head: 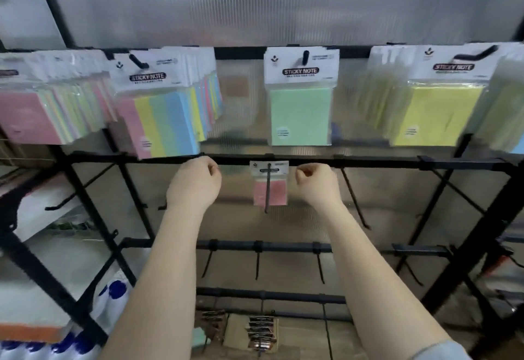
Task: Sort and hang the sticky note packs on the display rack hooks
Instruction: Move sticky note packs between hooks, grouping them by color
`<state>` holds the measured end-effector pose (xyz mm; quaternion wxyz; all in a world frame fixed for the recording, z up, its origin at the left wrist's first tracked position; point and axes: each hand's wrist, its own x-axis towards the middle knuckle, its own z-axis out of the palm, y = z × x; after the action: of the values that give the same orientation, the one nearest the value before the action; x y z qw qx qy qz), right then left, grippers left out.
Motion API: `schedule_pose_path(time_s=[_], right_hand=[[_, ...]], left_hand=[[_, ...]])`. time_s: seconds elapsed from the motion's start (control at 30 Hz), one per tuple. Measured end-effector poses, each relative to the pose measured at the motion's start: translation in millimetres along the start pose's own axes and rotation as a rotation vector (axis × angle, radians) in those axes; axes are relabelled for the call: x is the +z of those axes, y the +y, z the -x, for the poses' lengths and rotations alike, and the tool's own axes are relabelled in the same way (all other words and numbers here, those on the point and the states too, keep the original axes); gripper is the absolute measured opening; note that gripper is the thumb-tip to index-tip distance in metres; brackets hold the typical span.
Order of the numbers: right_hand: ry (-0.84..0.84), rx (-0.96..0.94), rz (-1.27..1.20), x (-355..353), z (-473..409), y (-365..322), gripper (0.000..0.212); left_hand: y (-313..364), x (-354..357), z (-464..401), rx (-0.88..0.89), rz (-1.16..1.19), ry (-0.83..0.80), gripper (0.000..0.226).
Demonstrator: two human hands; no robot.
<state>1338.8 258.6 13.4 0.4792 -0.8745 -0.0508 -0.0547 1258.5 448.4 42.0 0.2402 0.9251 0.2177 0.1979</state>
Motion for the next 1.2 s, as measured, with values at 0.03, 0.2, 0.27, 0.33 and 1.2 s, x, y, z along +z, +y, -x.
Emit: schedule_pose_path(time_s=[0.03,0.2,0.27,0.33,1.2], right_hand=[[-0.007,0.060,-0.002,10.5,-6.6,0.9,0.028],[-0.057,0.233,0.013,45.0,-28.3,5.9,0.036],[-0.035,0.233,-0.022,54.1,-32.0,8.4,0.037],[0.022,0.207,-0.051,62.1,-32.5,11.2,0.033],[0.034,0.102,-0.189,68.3,9.0,20.4,0.025]], left_hand=[[-4.9,-0.2,-5.4,0.013,-0.004,-0.033,0.025],[-23.4,1.8,-20.4,0.096,-0.037,-0.135,0.027],[-28.2,0.7,-25.7,0.089,-0.047,-0.158,0.026],[-32.2,0.0,-30.3,0.078,-0.051,-0.170,0.025],[-41.1,-12.9,11.9,0.044,0.042,-0.089,0.023]])
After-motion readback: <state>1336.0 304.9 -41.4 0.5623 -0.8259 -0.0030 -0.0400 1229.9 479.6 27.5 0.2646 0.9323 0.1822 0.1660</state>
